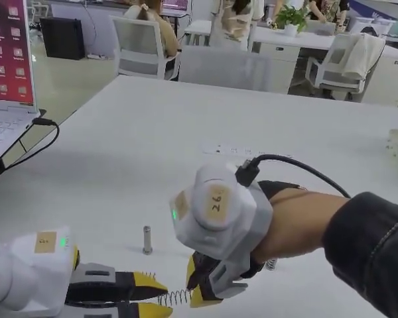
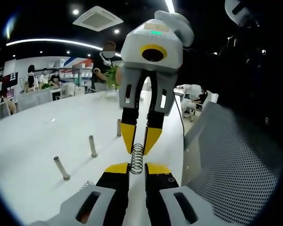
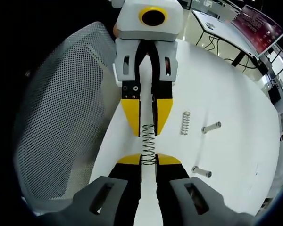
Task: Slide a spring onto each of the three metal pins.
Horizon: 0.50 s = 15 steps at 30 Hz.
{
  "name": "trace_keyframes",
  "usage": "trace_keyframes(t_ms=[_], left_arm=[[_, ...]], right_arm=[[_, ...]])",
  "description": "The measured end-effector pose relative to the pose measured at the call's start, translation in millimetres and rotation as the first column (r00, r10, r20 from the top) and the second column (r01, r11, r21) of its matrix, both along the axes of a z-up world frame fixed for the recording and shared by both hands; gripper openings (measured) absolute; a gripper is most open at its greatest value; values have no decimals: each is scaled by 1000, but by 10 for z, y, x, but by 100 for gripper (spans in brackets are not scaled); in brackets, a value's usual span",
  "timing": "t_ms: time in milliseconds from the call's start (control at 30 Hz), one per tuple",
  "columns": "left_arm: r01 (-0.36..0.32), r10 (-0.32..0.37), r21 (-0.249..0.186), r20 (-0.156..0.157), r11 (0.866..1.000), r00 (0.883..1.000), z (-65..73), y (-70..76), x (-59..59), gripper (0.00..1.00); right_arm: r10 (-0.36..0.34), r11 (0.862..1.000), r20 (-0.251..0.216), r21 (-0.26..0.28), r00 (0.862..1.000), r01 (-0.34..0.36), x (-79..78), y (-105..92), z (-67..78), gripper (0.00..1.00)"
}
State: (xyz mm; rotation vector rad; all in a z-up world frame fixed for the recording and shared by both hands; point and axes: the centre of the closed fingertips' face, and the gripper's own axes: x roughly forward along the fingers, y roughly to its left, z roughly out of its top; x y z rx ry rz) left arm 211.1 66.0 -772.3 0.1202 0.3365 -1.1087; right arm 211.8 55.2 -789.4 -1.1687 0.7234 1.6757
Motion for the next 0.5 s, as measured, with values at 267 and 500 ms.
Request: trace_keyframes(t_ms=[267, 500], left_arm=[[-3, 3, 0, 1, 1000, 1000, 1, 4, 2, 2], [0, 0, -3, -12, 1000, 1000, -5, 13, -7, 2]], right_arm=[[7, 1000, 0, 3, 1000, -7, 0, 6, -2, 8], [7, 1000, -10, 6, 1000, -7, -12, 13, -17, 9]])
